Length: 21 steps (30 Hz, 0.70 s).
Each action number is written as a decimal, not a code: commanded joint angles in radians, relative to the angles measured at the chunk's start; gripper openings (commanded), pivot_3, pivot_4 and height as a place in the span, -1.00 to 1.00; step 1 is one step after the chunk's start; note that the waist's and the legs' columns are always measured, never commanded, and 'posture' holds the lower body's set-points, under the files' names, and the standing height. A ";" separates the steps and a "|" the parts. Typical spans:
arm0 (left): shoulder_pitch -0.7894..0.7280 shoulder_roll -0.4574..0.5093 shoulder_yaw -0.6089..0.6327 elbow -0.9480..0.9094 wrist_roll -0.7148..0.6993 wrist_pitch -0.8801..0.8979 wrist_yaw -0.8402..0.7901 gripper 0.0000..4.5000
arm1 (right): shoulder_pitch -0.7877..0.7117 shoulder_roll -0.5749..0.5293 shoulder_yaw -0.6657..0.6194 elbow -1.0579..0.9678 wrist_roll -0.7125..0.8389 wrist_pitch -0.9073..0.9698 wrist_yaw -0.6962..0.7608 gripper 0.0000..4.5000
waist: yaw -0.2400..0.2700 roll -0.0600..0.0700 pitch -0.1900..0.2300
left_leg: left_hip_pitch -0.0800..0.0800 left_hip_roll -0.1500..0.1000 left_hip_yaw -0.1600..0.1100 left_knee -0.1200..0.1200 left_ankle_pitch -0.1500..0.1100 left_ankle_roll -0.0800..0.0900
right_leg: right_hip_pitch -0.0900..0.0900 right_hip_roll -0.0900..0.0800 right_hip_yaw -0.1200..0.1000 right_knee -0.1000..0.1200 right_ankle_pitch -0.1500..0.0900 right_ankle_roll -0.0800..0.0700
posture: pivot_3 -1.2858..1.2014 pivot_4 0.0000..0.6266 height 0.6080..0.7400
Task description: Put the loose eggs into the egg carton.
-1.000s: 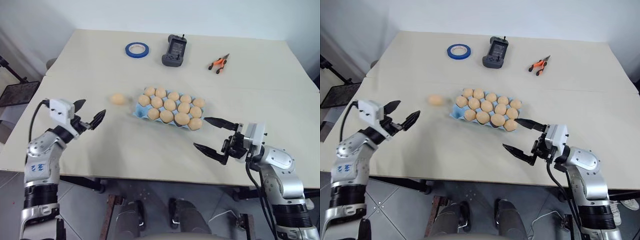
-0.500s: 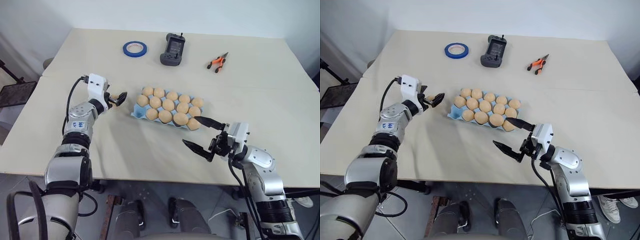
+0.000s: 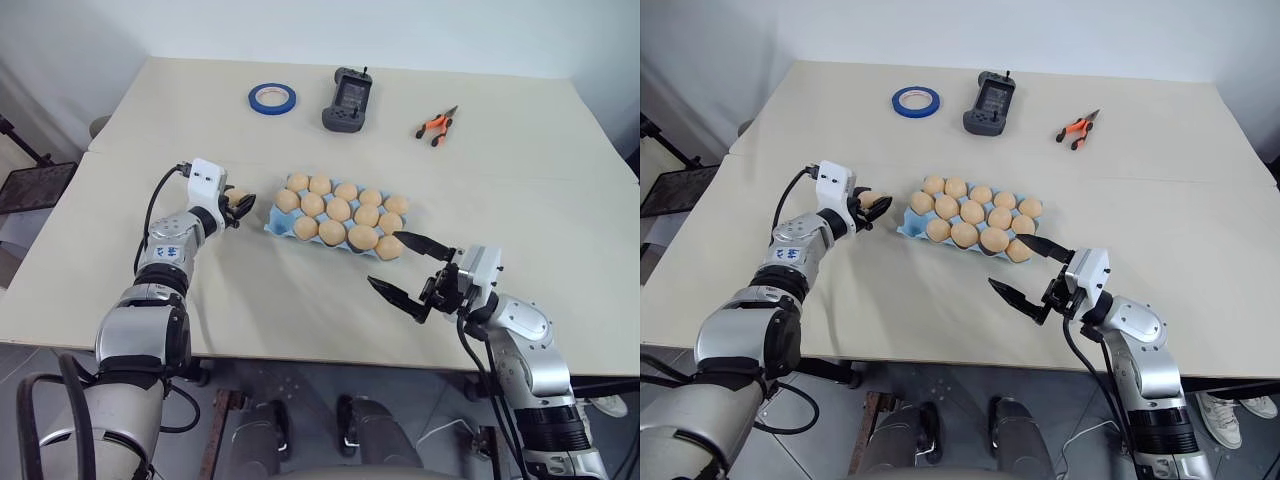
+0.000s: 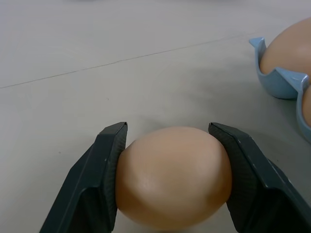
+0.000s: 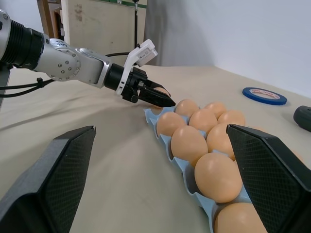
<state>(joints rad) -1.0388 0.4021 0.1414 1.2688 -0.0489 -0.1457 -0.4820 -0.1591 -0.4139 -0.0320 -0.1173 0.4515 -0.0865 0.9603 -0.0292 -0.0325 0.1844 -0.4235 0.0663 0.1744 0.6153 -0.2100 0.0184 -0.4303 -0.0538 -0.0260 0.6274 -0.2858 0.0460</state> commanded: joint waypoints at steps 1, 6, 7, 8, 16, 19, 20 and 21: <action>-0.008 0.009 0.034 -0.062 -0.043 -0.079 -0.094 0.06 | -0.001 -0.010 -0.011 -0.044 0.012 -0.007 -0.002 1.00 | 0.000 0.000 0.000 | 0.000 0.000 0.000 0.000 0.000 0.000 | 0.000 0.000 0.000 0.000 0.000 0.000 | 0.03 -0.52 1.00; 0.038 -0.023 0.030 -0.233 -0.123 -0.100 -0.342 0.06 | 0.010 -0.017 -0.016 -0.047 0.014 -0.004 0.000 1.00 | 0.000 0.000 0.000 | 0.000 0.000 0.000 0.000 0.000 0.000 | 0.000 0.000 -0.002 0.000 0.000 0.000 | 0.03 -0.52 1.00; 0.051 -0.027 0.019 -0.260 -0.120 -0.092 -0.364 0.06 | 0.010 -0.017 -0.016 -0.046 0.014 -0.004 0.000 1.00 | 0.001 0.000 0.000 | 0.000 0.000 0.000 0.000 0.000 0.000 | 0.001 0.000 -0.002 0.000 0.000 0.000 | 0.03 -0.52 1.00; 0.068 -0.033 0.004 -0.283 -0.112 -0.080 -0.379 0.06 | 0.007 -0.016 -0.014 -0.045 0.013 -0.003 -0.002 1.00 | 0.001 0.000 0.000 | 0.000 0.000 0.000 0.000 0.000 0.000 | 0.001 0.000 -0.002 0.000 0.000 0.000 | 0.03 -0.52 1.00; 0.164 -0.043 -0.041 -0.419 -0.117 -0.004 -0.427 0.64 | -0.004 -0.012 -0.010 -0.042 0.011 -0.003 -0.006 1.00 | -0.003 0.000 0.000 | 0.001 0.001 -0.001 0.004 0.000 0.000 | 0.001 0.001 0.000 0.002 0.000 0.000 | 0.03 -0.52 1.00; 0.201 -0.025 -0.048 -0.493 -0.122 0.026 -0.448 0.99 | -0.004 -0.011 -0.009 -0.041 0.009 -0.004 -0.006 1.00 | -0.002 0.000 0.000 | 0.001 0.001 -0.001 0.005 0.000 0.000 | 0.002 0.000 0.000 0.003 0.000 0.000 | 0.03 -0.52 1.00; 0.211 -0.013 -0.044 -0.514 -0.121 0.030 -0.444 0.99 | -0.004 -0.011 -0.009 -0.040 0.009 -0.004 -0.006 1.00 | -0.002 0.000 0.000 | 0.001 0.000 -0.001 0.005 0.000 0.000 | 0.002 0.000 0.000 0.003 0.000 0.000 | 0.03 -0.52 1.00; 0.221 0.003 -0.036 -0.531 -0.119 0.026 -0.437 0.99 | -0.003 -0.011 -0.009 -0.041 0.009 -0.004 -0.007 1.00 | -0.003 0.000 0.000 | 0.001 0.000 -0.001 0.005 0.000 0.001 | 0.002 0.000 0.000 0.003 0.000 0.000 | 0.03 -0.52 1.00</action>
<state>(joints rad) -0.8219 0.3769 0.0947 0.7931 -0.1538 -0.1157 -0.9202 -0.1548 -0.4212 -0.0316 -0.1236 0.4516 -0.0834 0.9595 -0.0325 -0.0324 0.1844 -0.4228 0.0668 0.1737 0.6201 -0.2098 0.0191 -0.4284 -0.0541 -0.0253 0.6301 -0.2856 0.0462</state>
